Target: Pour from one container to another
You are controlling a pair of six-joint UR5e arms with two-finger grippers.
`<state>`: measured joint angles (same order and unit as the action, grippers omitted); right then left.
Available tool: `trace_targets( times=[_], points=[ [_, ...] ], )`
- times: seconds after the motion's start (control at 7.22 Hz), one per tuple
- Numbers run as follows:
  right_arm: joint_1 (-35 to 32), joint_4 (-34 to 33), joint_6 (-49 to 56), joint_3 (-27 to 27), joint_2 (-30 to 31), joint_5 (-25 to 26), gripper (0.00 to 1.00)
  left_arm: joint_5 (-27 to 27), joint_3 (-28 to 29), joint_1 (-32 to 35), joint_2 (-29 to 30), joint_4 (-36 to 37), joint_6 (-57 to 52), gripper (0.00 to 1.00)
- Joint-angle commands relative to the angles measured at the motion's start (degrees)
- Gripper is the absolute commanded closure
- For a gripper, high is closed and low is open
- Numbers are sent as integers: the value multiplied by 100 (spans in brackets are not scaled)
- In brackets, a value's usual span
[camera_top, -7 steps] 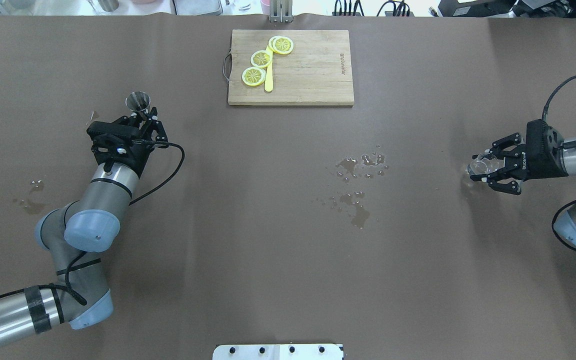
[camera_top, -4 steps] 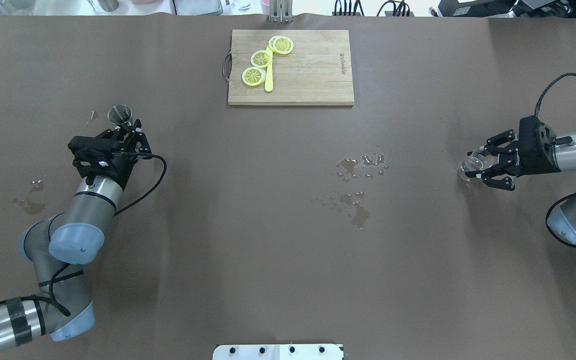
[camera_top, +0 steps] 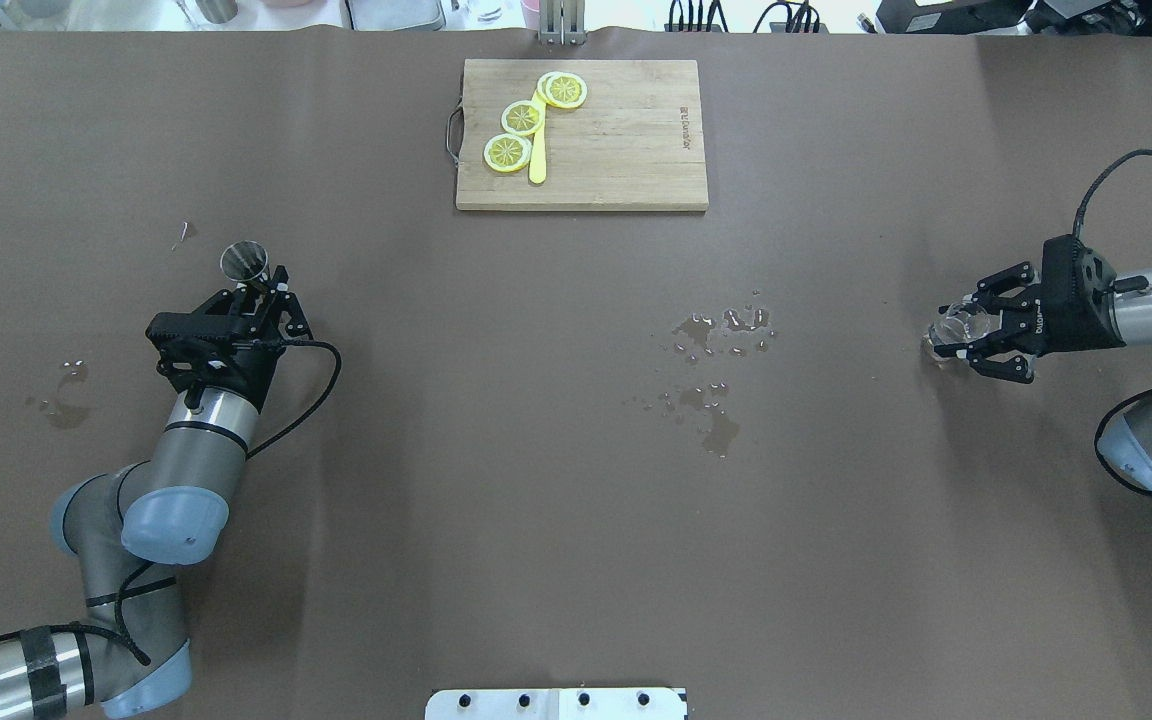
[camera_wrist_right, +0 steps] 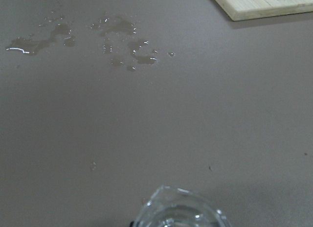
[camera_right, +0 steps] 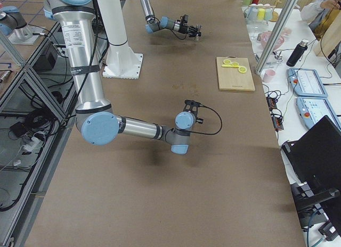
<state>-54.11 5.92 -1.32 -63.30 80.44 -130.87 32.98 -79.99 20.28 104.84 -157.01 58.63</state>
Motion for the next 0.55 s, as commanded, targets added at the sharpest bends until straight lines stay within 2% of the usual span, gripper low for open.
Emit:
trace_targets(
  times=[0.0, 0.42],
  points=[
    [-3, 76, 0, 37, 24, 0, 100, -308, 106, -85, 1, 73, 8, 100],
    [-3, 129, 0, 63, 33, 0, 100, -327, 142, -164, 10, 74, 43, 100]
  ],
)
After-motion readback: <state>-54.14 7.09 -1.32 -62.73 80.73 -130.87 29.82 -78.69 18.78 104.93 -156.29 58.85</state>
